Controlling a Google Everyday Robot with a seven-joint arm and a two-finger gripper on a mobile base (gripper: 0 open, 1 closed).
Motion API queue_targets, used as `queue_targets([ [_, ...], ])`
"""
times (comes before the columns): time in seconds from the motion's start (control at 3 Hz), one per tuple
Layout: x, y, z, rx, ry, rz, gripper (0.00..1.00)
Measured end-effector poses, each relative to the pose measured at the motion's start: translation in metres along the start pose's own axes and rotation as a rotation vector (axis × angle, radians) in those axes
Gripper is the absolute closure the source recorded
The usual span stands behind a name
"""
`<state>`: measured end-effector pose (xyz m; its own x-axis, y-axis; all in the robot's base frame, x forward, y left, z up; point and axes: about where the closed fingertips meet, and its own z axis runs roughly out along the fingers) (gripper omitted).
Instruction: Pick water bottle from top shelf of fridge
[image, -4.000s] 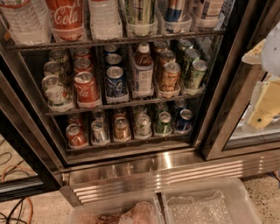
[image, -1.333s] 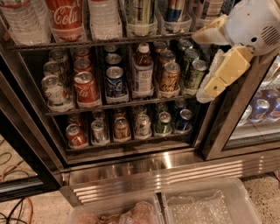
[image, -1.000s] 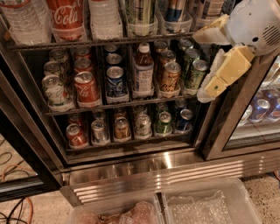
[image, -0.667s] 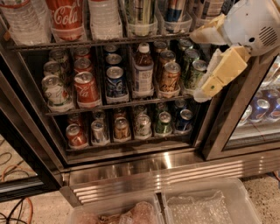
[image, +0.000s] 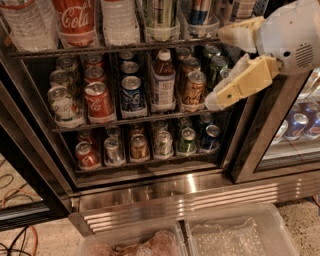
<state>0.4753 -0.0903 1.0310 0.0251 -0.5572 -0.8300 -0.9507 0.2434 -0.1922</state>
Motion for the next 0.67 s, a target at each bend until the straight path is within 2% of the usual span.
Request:
queue_targets([
  [0.33, -0.013, -0.001, 0.012, 0.036, -0.094, 0.026, 0.0],
  [0.67, -0.044, 0.002, 0.039, 0.019, -0.179, 0.008, 0.0],
])
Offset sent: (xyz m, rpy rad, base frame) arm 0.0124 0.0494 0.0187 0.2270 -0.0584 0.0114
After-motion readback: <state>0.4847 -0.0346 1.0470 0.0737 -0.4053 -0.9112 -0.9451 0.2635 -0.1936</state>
